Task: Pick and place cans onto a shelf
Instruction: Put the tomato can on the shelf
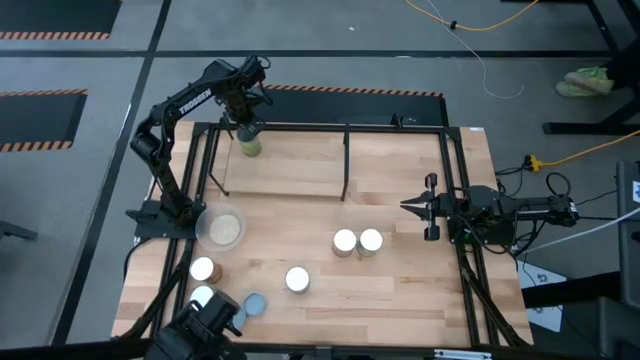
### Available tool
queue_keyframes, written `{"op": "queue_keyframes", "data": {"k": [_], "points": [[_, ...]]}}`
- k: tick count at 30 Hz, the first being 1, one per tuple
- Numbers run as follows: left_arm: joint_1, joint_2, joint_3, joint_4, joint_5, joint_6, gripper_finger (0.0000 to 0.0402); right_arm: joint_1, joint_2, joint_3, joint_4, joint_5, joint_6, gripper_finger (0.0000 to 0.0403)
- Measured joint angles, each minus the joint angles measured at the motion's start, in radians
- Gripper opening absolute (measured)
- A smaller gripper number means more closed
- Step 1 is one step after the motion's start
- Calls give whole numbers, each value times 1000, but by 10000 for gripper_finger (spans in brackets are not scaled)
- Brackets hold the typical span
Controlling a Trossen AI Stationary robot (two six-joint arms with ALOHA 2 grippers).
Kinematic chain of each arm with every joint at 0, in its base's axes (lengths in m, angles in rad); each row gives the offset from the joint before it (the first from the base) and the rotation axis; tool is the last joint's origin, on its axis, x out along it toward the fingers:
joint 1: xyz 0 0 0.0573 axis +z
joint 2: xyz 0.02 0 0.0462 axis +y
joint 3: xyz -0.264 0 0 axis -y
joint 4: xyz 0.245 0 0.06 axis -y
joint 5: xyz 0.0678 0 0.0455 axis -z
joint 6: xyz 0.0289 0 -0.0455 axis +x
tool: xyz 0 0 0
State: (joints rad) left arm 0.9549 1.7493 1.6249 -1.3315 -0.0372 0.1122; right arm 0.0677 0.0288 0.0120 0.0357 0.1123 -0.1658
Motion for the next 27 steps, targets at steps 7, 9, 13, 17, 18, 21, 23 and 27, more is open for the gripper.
{"op": "queue_keyframes", "data": {"k": [7,9,13,17,18,21,23,27], "points": [[-28,0,0,54,2,-83,85,0,0,0,0,0,0,45],[-39,0,0,72,2,-100,85,0,0,0,0,0,0,45],[-60,0,0,83,2,-111,85,0,0,0,0,0,0,45],[-96,0,0,85,2,-143,85,0,0,0,0,0,0,45],[-109,0,0,84,2,-154,85,0,0,0,0,0,0,45],[-153,0,0,84,16,-163,85,0,0,0,0,0,0,45],[-188,0,0,84,46,-163,85,0,0,0,0,0,0,45],[-268,0,0,84,126,-182,85,0,0,0,0,0,0,45]]}}
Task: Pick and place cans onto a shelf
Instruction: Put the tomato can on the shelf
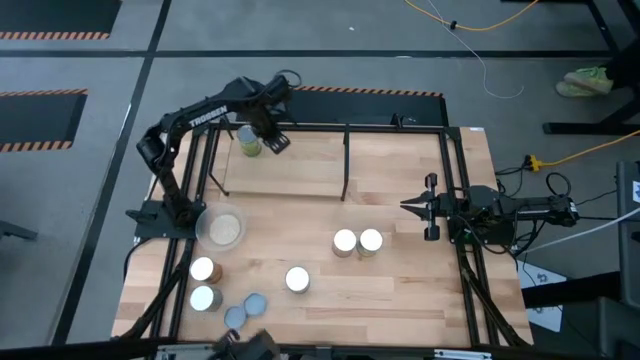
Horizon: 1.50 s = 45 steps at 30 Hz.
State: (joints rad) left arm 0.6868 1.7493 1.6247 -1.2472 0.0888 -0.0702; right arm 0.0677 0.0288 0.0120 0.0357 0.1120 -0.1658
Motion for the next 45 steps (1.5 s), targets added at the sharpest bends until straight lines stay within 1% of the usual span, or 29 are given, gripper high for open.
{"op": "queue_keyframes", "data": {"k": [5,14,22,29,32,36,45], "points": [[-124,0,0,0,65,-60,85,0,0,0,0,0,0,45],[-401,0,0,0,83,-213,85,0,0,0,0,0,0,45],[-651,0,0,0,90,-427,85,0,0,0,0,0,0,45],[-835,0,0,0,90,-660,85,0,0,0,0,0,0,45],[-906,0,0,0,112,-772,85,0,0,0,0,0,0,45],[-999,0,0,0,141,-932,85,0,0,0,0,0,0,45],[-1198,0,0,0,139,-1311,85,0,0,0,0,0,0,45]]}}
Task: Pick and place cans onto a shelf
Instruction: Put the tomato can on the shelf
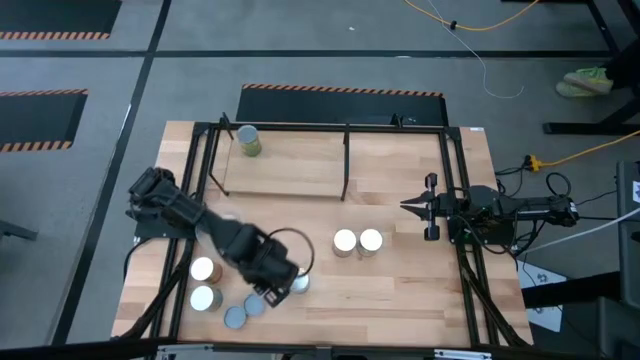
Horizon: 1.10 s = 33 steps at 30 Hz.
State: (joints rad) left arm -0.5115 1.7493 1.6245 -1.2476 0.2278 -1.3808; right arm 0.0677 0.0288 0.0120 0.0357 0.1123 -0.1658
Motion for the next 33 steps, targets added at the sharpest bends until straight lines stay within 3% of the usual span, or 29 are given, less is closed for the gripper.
{"op": "queue_keyframes", "data": {"k": [12,22,33], "points": [[-214,0,0,-31,-31,-392,85,0,0,0,0,0,0,45],[-308,0,0,-77,-46,-550,85,0,0,0,0,0,0,45],[-348,10,0,-156,-67,-583,85,0,0,0,0,0,0,45]]}}
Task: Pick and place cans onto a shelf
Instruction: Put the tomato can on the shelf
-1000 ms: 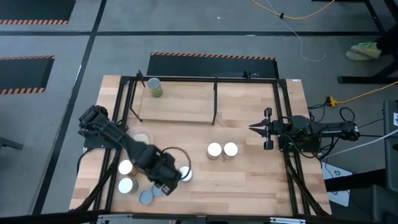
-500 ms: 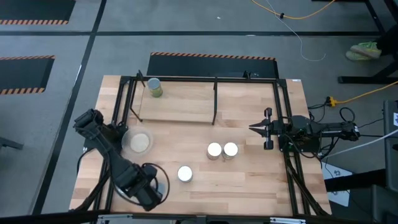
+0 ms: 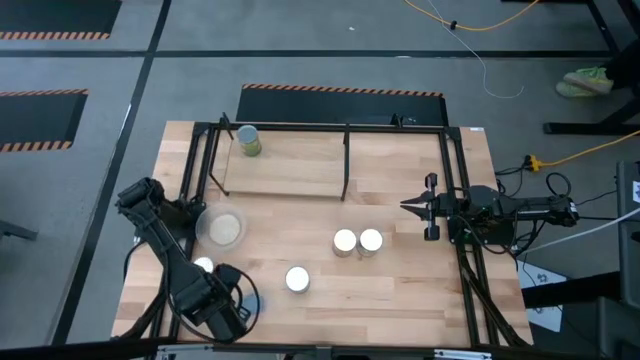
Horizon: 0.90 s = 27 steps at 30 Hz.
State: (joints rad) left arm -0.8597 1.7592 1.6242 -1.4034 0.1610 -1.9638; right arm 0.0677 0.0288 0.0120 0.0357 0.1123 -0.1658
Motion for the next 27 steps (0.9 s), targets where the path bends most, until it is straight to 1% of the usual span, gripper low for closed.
{"op": "queue_keyframes", "data": {"k": [7,12,19,25,27], "points": [[-16,2,-77,-1,13,1,85,0,0,0,0,0,0,45],[-19,2,-148,5,97,2,85,0,0,0,0,0,0,45],[-18,2,-195,64,92,34,85,0,0,0,0,0,0,45],[-18,2,-197,70,84,36,85,0,0,0,0,0,0,45],[-18,2,-197,70,62,34,85,0,0,0,0,0,0,45]]}}
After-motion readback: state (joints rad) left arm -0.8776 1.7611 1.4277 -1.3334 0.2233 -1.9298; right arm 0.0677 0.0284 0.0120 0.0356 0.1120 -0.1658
